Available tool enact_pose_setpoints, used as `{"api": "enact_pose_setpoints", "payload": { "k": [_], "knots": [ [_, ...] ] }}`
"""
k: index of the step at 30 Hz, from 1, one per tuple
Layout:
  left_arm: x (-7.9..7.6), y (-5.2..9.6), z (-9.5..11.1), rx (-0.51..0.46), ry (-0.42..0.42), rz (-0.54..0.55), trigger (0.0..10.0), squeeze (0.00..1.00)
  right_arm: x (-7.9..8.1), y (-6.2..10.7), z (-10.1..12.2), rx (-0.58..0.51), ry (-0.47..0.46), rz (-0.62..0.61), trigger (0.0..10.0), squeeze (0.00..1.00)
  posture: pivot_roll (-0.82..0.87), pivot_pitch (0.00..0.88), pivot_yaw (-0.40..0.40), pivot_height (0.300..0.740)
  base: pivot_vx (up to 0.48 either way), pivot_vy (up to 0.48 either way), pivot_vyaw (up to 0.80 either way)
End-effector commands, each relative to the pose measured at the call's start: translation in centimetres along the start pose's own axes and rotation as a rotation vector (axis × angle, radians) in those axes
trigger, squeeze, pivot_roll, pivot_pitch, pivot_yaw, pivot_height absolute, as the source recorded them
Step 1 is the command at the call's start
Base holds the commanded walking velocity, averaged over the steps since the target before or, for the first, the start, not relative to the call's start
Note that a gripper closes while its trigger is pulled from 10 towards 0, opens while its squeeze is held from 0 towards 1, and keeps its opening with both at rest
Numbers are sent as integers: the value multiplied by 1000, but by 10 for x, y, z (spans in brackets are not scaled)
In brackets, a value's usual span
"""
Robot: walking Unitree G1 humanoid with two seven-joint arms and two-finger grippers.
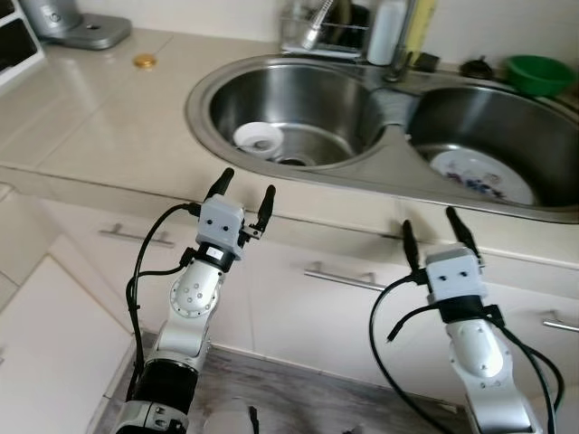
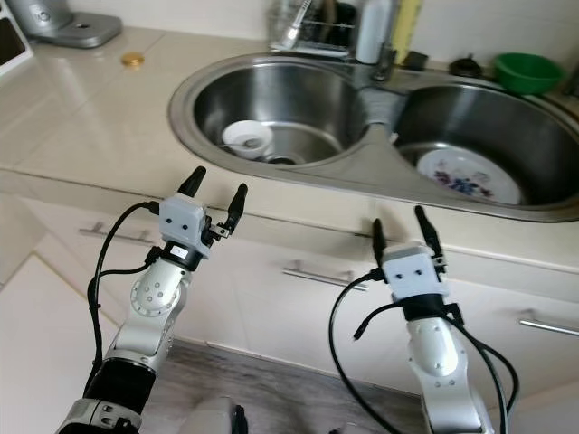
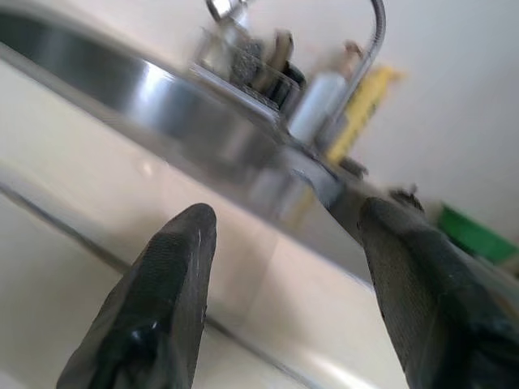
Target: Kitchen organization
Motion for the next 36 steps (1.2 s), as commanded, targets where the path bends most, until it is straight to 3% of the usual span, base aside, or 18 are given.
{"api": "enact_pose_setpoints", "payload": {
  "k": [1,14,36],
  "knots": [
    [-2,-3,7,-26,8,-4,10000,0,-8,4,-3,13,27,-19,10000,0,59,0,-47,740,0,480,0],
    [-2,-5,10,-42,2,-10,10000,0,-4,-1,-7,49,10,-22,10000,0,59,0,-43,740,0,389,-38],
    [-7,-3,10,-46,-20,-31,10000,0,-7,-1,-9,73,3,-38,10000,0,56,0,-44,740,0,-22,-800]
  ]
}}
Point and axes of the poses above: a point about 5 cm out from each wrist's last joint towards the gripper, its own y axis pointing back from the gripper into the wrist, its own z axis along the axis of the wrist's last joint, x = y × z, the point moved 6 cm from there along -y, pointing out of the wrist towards the gripper, and after that the axes turned 9 degrees about y, right-handed, at the moved point
